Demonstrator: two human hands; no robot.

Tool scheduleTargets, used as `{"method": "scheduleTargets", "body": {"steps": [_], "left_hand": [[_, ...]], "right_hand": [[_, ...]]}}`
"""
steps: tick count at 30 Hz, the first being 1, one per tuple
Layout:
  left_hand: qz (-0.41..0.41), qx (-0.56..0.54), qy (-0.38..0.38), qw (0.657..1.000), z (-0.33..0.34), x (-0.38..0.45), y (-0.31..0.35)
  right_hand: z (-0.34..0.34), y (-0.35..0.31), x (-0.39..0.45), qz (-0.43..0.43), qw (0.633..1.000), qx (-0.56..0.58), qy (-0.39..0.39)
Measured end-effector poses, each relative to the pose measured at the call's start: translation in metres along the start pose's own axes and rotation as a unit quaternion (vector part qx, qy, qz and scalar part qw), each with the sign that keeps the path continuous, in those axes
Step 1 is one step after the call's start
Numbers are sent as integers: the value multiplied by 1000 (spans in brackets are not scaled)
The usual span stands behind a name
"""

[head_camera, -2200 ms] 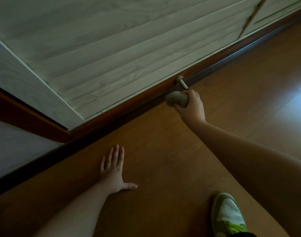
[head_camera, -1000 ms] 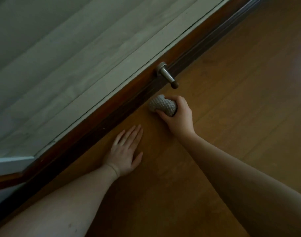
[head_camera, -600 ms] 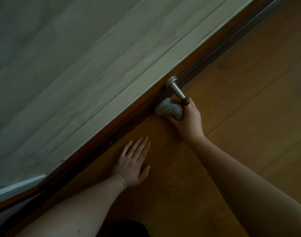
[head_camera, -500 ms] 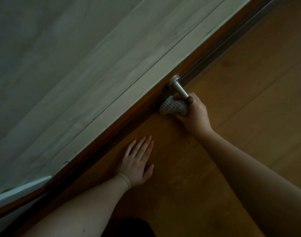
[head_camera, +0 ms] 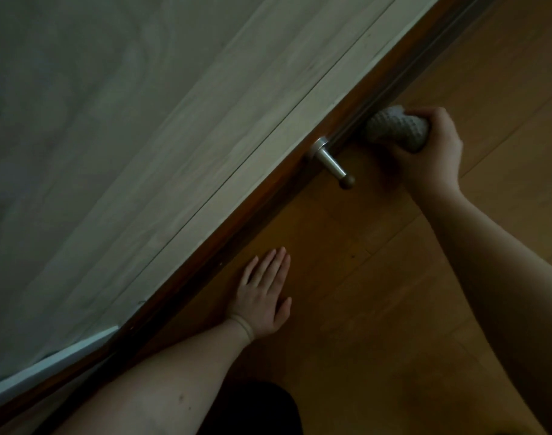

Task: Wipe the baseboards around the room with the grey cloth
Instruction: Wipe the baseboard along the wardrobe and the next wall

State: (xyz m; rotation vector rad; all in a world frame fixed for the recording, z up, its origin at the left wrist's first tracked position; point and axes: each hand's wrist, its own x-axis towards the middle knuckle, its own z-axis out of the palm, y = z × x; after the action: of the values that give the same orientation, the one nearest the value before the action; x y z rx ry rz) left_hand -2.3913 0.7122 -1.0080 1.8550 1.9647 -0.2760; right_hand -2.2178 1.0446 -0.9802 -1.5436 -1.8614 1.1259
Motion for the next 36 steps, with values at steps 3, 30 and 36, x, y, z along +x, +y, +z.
{"method": "scheduleTargets", "body": {"steps": [3, 30, 36], "left_hand": [[-11, 8, -9, 1000, -3, 3, 1], [2, 14, -3, 1000, -2, 0, 0], [3, 8, -5, 1000, -3, 2, 1]], "right_hand": [[-4, -5, -20, 23, 1000, 15, -7], [9, -20, -21, -25, 990, 95, -101], [-8, -19, -4, 19, 988, 150, -16]]}}
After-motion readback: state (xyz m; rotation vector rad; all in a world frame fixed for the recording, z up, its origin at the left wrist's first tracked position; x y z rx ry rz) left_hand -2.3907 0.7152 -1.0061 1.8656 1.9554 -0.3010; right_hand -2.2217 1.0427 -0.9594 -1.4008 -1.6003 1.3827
